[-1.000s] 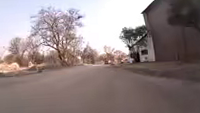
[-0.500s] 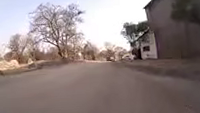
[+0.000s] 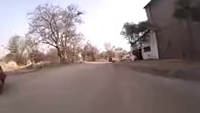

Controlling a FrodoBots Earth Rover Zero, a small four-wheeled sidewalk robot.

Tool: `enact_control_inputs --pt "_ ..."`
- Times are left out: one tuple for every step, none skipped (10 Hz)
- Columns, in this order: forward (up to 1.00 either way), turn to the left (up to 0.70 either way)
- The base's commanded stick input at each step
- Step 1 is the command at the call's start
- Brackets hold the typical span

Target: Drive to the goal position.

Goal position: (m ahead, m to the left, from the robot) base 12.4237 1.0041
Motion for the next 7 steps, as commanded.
enact_control_inputs --pt "0.7 0.0" --pt "0.7 0.0" --pt "0.7 0.0" --pt "0.7 0.0" --pt "0.7 0.0" --pt "0.7 0.0" --pt "0.7 0.0"
